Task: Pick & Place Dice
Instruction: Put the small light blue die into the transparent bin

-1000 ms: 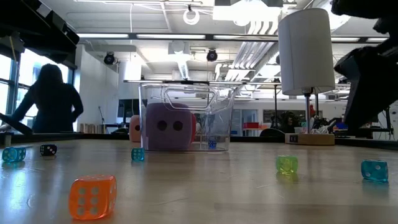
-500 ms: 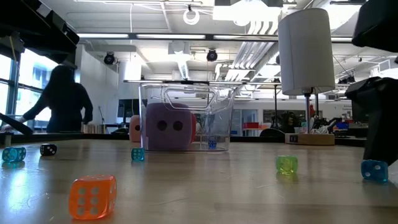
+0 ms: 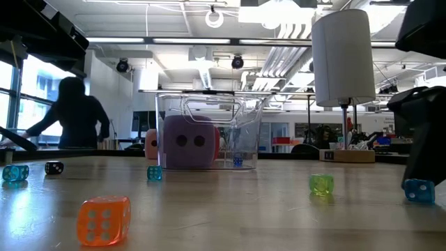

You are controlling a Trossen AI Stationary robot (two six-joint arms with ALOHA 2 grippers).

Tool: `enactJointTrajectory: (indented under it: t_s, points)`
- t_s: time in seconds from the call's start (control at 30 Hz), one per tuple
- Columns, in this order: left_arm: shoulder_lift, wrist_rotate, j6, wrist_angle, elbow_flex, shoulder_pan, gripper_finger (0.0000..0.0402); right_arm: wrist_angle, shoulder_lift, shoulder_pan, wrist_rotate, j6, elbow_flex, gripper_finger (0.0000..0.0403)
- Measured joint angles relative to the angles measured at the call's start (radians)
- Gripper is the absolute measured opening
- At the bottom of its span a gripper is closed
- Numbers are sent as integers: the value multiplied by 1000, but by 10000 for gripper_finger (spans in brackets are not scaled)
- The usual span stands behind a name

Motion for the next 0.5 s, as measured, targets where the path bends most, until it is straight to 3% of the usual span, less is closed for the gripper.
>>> enactJointTrajectory:
  t_s: [0.5]
  points:
    - [0,0,0,0,0,0,168,6,2,-9,25,-24,-1,153]
